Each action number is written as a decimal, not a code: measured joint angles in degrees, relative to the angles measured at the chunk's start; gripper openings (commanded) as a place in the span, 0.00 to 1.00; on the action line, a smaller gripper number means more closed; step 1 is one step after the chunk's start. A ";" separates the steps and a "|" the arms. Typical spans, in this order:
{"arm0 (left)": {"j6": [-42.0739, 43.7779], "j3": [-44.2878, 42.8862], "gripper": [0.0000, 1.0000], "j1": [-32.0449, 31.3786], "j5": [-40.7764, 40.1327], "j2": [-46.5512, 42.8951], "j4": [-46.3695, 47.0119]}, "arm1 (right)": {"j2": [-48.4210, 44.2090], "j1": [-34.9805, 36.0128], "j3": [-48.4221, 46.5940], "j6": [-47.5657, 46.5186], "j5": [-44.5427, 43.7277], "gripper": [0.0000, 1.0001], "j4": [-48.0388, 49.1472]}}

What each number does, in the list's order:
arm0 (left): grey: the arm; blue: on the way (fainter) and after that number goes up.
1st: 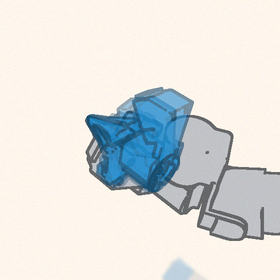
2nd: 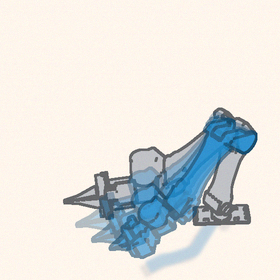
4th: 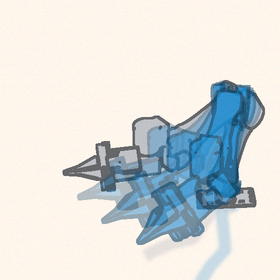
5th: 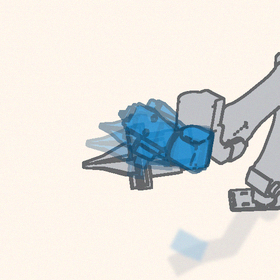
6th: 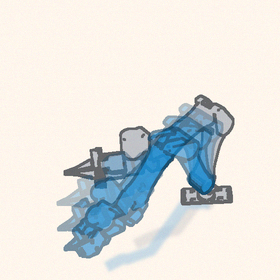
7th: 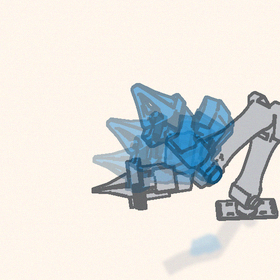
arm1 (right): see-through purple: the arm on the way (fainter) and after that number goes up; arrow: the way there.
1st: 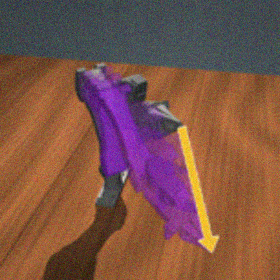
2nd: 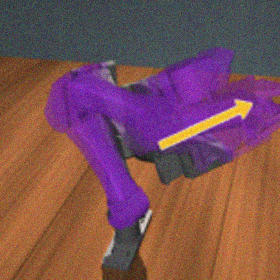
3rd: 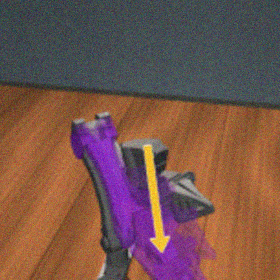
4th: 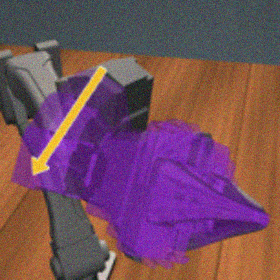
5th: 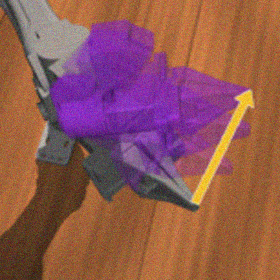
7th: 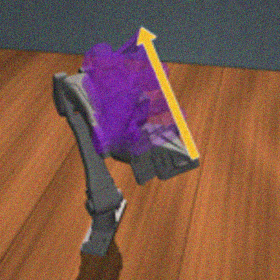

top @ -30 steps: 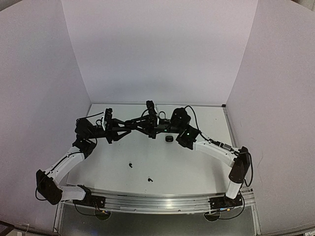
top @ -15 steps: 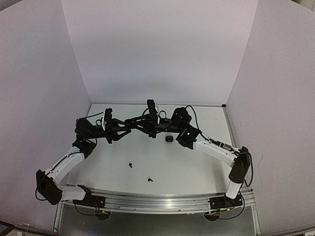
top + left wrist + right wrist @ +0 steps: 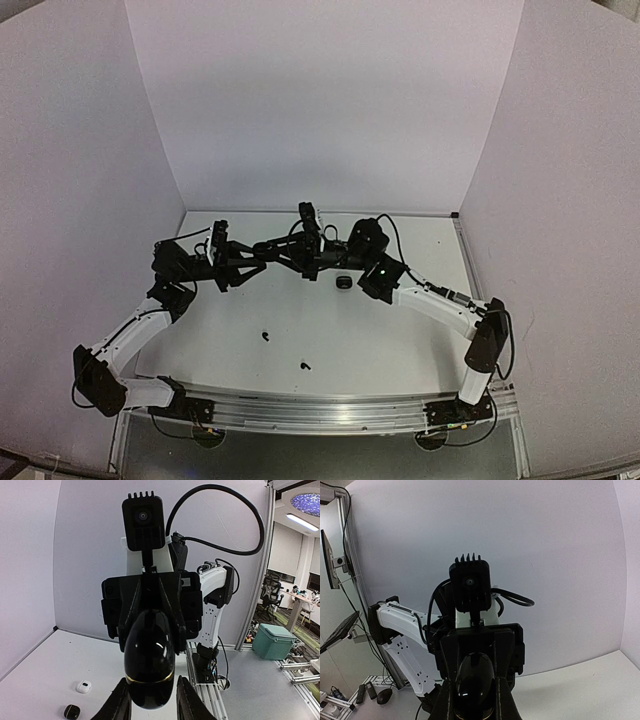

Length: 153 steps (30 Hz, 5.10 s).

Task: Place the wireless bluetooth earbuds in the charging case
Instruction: Pass from the right arm to the left, then open the charging case, then pick up the right earbud from the center of the board.

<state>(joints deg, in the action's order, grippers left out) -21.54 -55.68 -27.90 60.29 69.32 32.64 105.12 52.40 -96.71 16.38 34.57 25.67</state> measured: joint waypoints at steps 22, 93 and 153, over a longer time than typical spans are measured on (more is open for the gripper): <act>0.04 0.00 0.00 0.26 0.15 0.00 -0.09 | 0.52 0.00 0.09 0.00 0.68 0.00 0.46; 45.39 -0.56 0.00 2.36 -0.49 -2.22 -32.05 | 7.29 -1.99 -13.14 -7.12 0.85 0.53 -30.06; 9.18 22.13 0.00 3.58 -27.41 -26.12 -16.51 | 21.88 12.24 -10.97 1.69 -34.33 0.56 -81.65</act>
<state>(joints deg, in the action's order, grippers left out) -12.36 -33.55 -24.32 32.88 43.20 16.13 127.00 64.64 -107.68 18.07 0.24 -55.98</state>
